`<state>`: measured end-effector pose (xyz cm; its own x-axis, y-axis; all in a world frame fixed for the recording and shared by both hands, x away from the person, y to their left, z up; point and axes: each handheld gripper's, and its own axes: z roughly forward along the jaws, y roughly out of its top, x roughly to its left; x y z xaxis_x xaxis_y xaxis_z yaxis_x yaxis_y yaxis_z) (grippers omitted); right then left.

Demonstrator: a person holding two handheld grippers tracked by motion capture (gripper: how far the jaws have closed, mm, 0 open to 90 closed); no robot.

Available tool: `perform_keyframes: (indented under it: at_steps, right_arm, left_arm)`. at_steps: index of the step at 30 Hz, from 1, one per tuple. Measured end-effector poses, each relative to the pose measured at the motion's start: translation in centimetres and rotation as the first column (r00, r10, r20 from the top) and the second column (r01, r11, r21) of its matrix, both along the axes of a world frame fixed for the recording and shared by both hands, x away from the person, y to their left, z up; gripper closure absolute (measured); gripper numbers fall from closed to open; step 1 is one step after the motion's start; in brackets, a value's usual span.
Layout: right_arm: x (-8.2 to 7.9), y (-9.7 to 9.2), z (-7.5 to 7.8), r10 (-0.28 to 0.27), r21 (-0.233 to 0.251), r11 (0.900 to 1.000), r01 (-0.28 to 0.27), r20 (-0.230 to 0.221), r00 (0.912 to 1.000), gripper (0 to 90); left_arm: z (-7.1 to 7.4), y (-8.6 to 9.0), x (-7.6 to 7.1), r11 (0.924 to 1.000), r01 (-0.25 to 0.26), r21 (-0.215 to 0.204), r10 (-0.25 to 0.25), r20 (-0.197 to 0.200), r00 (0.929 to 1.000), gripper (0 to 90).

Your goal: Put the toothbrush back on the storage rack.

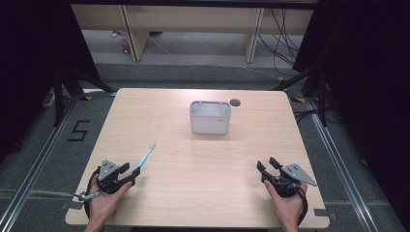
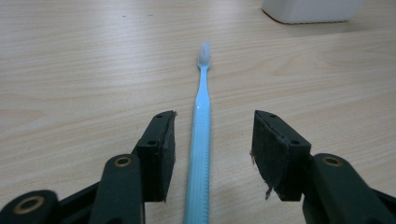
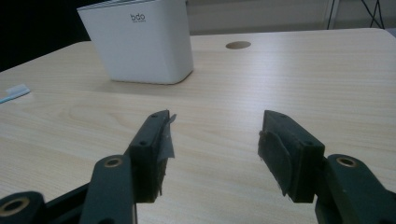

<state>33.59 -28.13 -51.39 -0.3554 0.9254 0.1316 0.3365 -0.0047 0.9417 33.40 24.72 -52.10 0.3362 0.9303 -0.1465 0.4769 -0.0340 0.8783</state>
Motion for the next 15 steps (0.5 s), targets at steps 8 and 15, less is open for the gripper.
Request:
perform_keyframes:
  at_steps: [8, 15]
  right_arm:
    - [0.2, 0.1, -0.2, -0.007, 0.017, 0.9998, 0.007, 0.005, 1.0000, 43.4]
    - [0.1, 0.0, 0.0, -0.025, -0.004, 0.9997, 0.024, -0.024, 0.9994, 42.9]
  left_arm:
    - [1.2, -0.6, 0.1, 0.9997, 0.015, 0.019, -0.015, -0.017, 0.9997, 42.1]
    - [2.4, -0.9, 0.7, 0.9940, 0.053, 0.095, -0.045, -0.092, 0.9948, 42.0]
